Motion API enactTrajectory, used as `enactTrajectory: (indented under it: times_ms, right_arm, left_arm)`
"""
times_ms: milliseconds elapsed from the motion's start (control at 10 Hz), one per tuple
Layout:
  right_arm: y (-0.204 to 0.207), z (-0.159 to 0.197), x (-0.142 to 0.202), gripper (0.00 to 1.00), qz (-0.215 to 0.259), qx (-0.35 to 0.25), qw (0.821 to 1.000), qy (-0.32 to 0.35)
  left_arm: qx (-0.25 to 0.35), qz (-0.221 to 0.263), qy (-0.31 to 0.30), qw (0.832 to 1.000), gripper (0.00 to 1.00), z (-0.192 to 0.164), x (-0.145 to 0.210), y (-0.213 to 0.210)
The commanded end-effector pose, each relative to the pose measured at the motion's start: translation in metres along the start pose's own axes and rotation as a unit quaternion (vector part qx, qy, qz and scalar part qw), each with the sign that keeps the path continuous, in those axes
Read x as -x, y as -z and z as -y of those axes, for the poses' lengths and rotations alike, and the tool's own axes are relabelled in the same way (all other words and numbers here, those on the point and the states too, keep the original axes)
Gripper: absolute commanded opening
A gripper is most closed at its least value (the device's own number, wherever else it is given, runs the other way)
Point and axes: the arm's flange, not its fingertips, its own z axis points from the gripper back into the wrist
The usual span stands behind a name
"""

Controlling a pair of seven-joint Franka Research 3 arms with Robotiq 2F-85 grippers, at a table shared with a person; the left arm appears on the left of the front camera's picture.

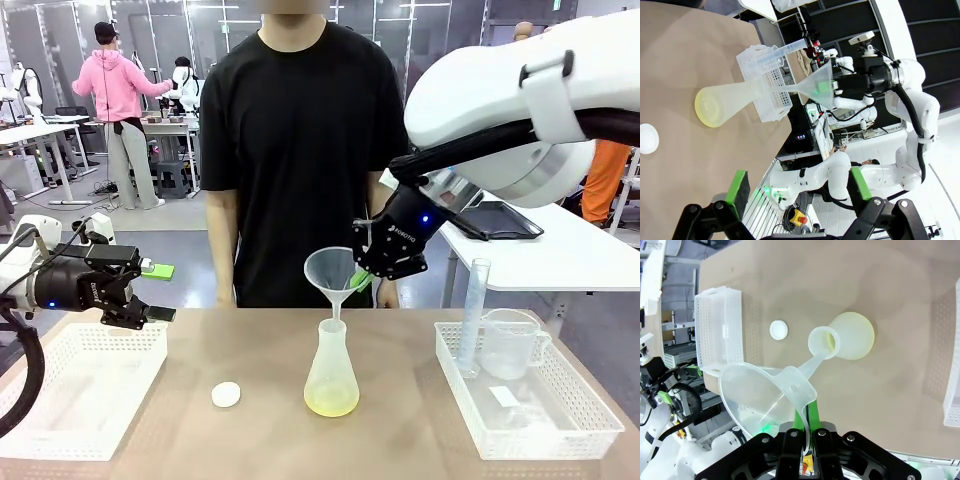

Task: Prepare the solutions needed for the experiment.
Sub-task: Once the solution is in the Big flask , pick up the Plastic Funnel and place it back into the right Organizing basket.

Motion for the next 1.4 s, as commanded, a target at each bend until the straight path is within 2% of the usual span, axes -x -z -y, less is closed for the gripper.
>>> enactTrajectory:
  times_ms: [0,200,600,900,1300]
  right_arm:
    - [-0.015,0.003,0.006,0.0,0.022,-0.003,1.0,-0.012]
    - [-0.029,0.001,0.008,0.0,0.03,-0.028,0.998,-0.037]
    - [-0.045,0.014,0.008,0.0,0.036,-0.019,0.999,-0.029]
    - [-0.085,0.086,-0.002,0.0,0.083,0.0,0.993,0.084]
    - [-0.112,0.177,0.015,0.0,0.091,-0.004,0.974,0.208]
  left_arm:
    - [0.009,0.0,0.0,1.0,1.0,0.001,0.0,0.0]
    - [0.009,0.0,0.0,1.0,1.0,0.001,0.0,0.0]
    - [0.009,0.0,0.0,1.0,1.0,0.001,0.0,0.0]
    - [0.009,0.0,0.0,1.0,1.0,0.001,0.0,0.0]
    - [0.009,0.0,0.0,1.0,1.0,0.001,0.0,0.0]
